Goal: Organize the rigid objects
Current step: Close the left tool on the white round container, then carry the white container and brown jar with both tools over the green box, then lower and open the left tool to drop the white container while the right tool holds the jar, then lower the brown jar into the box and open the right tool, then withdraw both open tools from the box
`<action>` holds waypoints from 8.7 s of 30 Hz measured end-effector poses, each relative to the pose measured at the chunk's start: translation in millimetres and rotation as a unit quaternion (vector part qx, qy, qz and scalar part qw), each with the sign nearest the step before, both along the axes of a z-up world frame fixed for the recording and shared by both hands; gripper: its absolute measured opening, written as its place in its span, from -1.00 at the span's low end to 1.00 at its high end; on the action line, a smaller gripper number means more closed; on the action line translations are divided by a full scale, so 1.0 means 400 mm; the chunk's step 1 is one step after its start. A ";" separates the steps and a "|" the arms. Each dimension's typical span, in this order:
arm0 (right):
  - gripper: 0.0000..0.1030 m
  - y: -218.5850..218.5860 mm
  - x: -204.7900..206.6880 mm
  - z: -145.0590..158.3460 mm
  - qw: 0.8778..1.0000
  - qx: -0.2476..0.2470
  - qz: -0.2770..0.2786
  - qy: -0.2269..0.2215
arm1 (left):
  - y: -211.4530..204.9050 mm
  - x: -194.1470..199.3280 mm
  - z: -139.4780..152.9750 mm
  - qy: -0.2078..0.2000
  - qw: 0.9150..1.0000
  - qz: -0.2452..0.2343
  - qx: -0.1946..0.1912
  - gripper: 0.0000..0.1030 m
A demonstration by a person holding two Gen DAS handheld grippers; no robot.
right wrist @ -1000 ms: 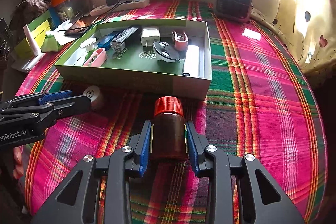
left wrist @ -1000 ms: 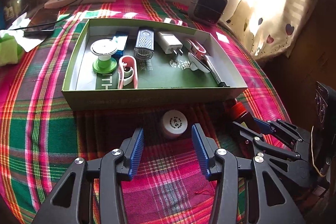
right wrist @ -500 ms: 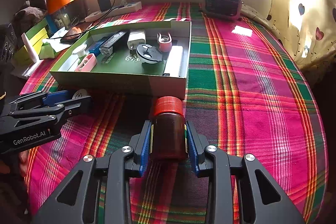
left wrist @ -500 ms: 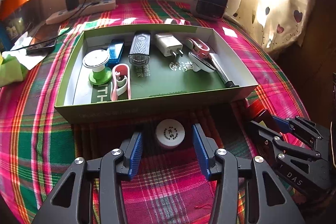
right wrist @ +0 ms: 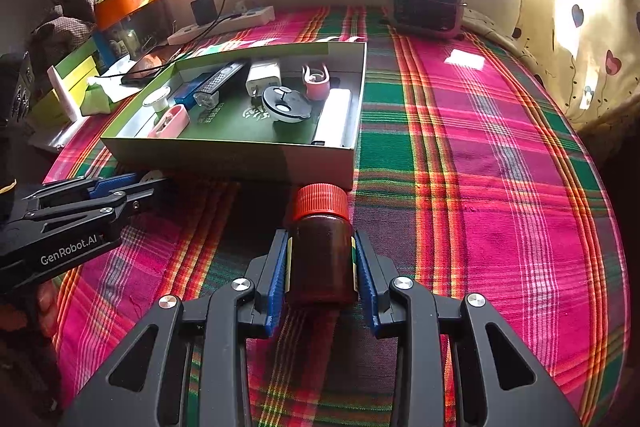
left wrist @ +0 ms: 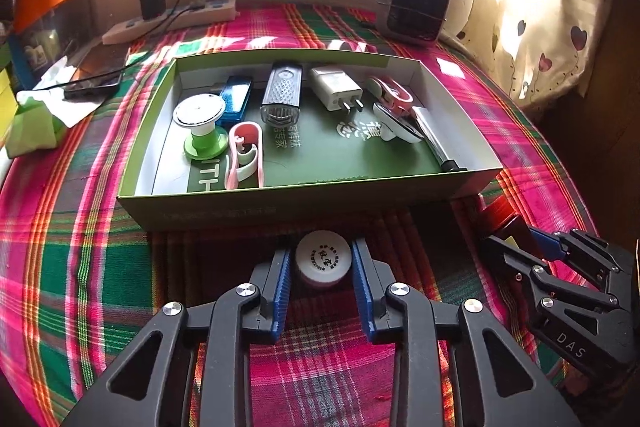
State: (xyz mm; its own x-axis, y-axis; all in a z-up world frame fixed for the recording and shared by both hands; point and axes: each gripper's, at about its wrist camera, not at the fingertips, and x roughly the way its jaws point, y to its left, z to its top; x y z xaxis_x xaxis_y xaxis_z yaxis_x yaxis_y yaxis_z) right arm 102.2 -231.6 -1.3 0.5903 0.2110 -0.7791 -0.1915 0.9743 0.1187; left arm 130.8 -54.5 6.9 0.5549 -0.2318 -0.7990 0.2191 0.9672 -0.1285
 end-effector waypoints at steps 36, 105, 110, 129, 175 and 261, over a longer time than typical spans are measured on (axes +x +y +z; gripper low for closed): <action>-0.36 0.005 -0.011 0.045 1.000 0.009 0.005 -0.026 | 0.010 -0.018 0.071 -0.028 0.999 -0.013 -0.019 -0.47; -0.36 0.029 0.158 0.092 0.999 0.012 -0.007 -0.046 | -0.025 0.198 0.020 -0.004 1.000 -0.023 -0.006 -0.47; -0.36 0.030 0.158 0.091 0.999 0.012 -0.008 -0.046 | -0.028 0.202 0.011 0.001 1.000 -0.024 -0.006 -0.47; -0.36 0.032 0.164 0.089 0.999 0.007 -0.008 -0.043 | -0.024 0.203 0.006 0.006 0.999 -0.026 -0.018 -0.45; -0.36 0.194 0.282 0.054 0.999 0.008 0.044 -0.024 | 0.119 0.142 0.052 -0.024 0.998 0.022 -0.054 -0.38; -0.14 0.154 0.141 0.109 0.999 0.007 0.015 -0.051 | 0.100 0.034 0.093 -0.046 0.998 0.032 -0.003 -0.27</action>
